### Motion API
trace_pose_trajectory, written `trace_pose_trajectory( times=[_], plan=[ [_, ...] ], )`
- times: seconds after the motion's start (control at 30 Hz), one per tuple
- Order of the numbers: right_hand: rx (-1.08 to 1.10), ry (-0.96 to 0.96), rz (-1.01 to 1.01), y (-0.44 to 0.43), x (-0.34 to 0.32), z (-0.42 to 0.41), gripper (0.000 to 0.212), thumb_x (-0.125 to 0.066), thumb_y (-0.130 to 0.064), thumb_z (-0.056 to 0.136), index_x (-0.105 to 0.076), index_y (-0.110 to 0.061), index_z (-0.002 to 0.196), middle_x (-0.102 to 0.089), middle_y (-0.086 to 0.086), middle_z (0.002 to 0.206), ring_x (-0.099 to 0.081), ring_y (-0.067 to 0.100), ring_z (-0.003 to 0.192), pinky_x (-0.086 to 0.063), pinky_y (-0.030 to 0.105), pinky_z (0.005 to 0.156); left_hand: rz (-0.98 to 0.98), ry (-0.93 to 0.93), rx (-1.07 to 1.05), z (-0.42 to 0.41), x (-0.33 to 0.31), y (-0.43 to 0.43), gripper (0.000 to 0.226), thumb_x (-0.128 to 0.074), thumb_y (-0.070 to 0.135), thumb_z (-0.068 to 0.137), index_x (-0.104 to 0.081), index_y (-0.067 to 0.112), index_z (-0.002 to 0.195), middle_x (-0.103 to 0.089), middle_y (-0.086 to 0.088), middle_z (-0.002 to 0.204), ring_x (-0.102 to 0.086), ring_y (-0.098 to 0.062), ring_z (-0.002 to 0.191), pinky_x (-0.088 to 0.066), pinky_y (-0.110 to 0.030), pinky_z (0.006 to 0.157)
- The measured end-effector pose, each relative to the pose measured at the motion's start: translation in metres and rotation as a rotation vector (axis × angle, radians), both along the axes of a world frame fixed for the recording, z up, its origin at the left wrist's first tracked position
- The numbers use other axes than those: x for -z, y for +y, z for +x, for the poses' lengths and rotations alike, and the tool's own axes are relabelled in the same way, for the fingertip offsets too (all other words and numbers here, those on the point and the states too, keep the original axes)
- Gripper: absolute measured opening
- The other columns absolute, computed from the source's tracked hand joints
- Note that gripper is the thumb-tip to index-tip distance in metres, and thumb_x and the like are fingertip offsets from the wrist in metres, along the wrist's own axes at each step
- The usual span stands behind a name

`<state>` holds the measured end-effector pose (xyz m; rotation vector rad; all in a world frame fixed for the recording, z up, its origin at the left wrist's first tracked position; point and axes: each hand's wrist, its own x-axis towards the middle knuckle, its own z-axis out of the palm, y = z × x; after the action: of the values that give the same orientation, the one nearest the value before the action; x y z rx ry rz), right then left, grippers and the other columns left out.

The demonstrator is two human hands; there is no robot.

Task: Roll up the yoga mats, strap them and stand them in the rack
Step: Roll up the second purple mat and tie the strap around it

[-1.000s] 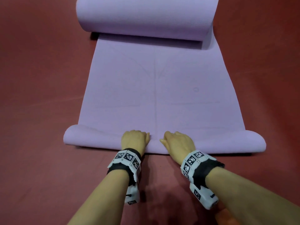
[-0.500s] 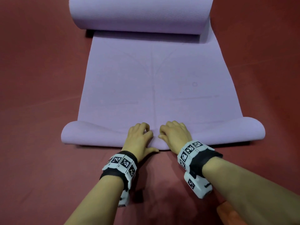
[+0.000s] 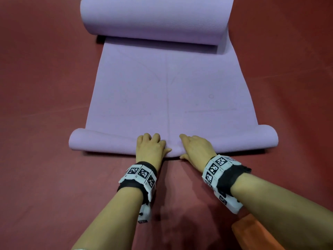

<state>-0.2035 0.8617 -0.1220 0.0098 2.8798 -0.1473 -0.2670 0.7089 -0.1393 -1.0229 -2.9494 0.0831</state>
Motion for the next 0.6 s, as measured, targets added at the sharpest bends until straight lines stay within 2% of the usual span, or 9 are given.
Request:
trace_pose_trajectory(
  times=[0.07,0.17,0.2,0.27,0.33,0.37,0.43,0.5,0.6],
  plan=[
    [-0.005,0.023,-0.009,0.004,-0.002,-0.002,0.046,-0.054,-0.041,0.092,-0.041,-0.012,0.124,-0.062,0.008,0.111,-0.057,0.028,0.104,-0.043,0.036,0.077,0.032,0.03,-0.024,-0.003,-0.001,0.002,0.042,-0.084,0.048,0.056,-0.071,0.017,0.082,-0.062,0.001,0.06,-0.056,-0.027,0.055,-0.024,-0.036,0.067],
    [-0.04,0.019,-0.012,0.009,-0.005,-0.007,0.035,-0.047,-0.042,0.095,-0.05,-0.015,0.117,-0.065,0.006,0.108,-0.057,0.029,0.101,-0.038,0.034,0.071,0.063,0.019,0.045,-0.004,0.001,-0.005,0.051,-0.067,0.062,0.064,-0.067,0.014,0.083,-0.066,-0.001,0.062,-0.06,-0.028,0.057,-0.033,-0.038,0.078],
    [-0.033,0.024,-0.028,0.011,-0.004,-0.01,0.035,-0.047,-0.042,0.095,-0.053,-0.016,0.117,-0.066,0.005,0.107,-0.058,0.028,0.1,-0.037,0.033,0.073,0.055,-0.015,0.065,-0.005,0.0,-0.008,0.055,-0.066,0.064,0.061,-0.067,0.014,0.083,-0.069,-0.003,0.073,-0.063,-0.029,0.066,-0.038,-0.039,0.083],
    [-0.009,0.035,-0.061,0.013,-0.002,-0.011,0.034,-0.051,-0.043,0.093,-0.058,-0.019,0.115,-0.066,0.003,0.109,-0.056,0.026,0.104,-0.034,0.031,0.085,0.022,-0.049,0.075,-0.005,-0.003,-0.011,0.052,-0.082,0.055,0.046,-0.07,0.016,0.079,-0.07,-0.009,0.099,-0.064,-0.032,0.088,-0.041,-0.044,0.091],
    [0.021,0.087,-0.132,0.014,0.004,-0.009,0.033,-0.056,-0.042,0.09,-0.063,-0.021,0.114,-0.06,0.0,0.118,-0.048,0.02,0.116,-0.027,0.03,0.095,0.014,-0.012,0.047,-0.008,-0.005,-0.009,0.043,-0.09,0.043,0.035,-0.071,0.02,0.066,-0.065,-0.012,0.105,-0.056,-0.031,0.098,-0.032,-0.043,0.094],
    [0.058,0.112,-0.165,0.015,0.005,-0.008,0.034,-0.059,-0.042,0.088,-0.065,-0.021,0.114,-0.054,-0.001,0.122,-0.043,0.019,0.119,-0.025,0.03,0.096,0.017,-0.006,0.037,-0.009,-0.008,-0.008,0.039,-0.09,0.041,0.036,-0.071,0.022,0.064,-0.063,-0.011,0.104,-0.051,-0.029,0.098,-0.026,-0.042,0.092],
    [0.087,0.124,-0.191,0.017,0.002,-0.01,0.036,-0.057,-0.042,0.089,-0.064,-0.021,0.117,-0.052,0.001,0.121,-0.043,0.021,0.116,-0.028,0.03,0.095,-0.023,0.005,0.05,-0.012,-0.013,-0.005,0.031,-0.082,0.044,0.058,-0.073,0.026,0.081,-0.059,-0.006,0.106,-0.049,-0.028,0.1,-0.021,-0.039,0.092],
    [0.074,0.085,-0.139,0.016,0.0,-0.013,0.037,-0.05,-0.041,0.094,-0.06,-0.018,0.121,-0.057,0.004,0.117,-0.048,0.023,0.112,-0.034,0.032,0.091,-0.125,-0.028,0.059,-0.015,-0.012,-0.001,0.03,-0.059,0.043,0.086,-0.064,0.027,0.11,-0.056,-0.002,0.116,-0.049,-0.028,0.106,-0.02,-0.039,0.097],
    [0.076,0.126,-0.045,0.014,-0.004,-0.016,0.038,-0.044,-0.038,0.097,-0.046,-0.015,0.128,-0.064,0.005,0.107,-0.058,0.027,0.101,-0.043,0.035,0.075,-0.133,-0.01,0.058,-0.018,-0.012,0.004,0.041,-0.046,0.033,0.095,-0.044,0.026,0.136,-0.059,-0.002,0.116,-0.054,-0.029,0.103,-0.023,-0.039,0.102]
  ],
)
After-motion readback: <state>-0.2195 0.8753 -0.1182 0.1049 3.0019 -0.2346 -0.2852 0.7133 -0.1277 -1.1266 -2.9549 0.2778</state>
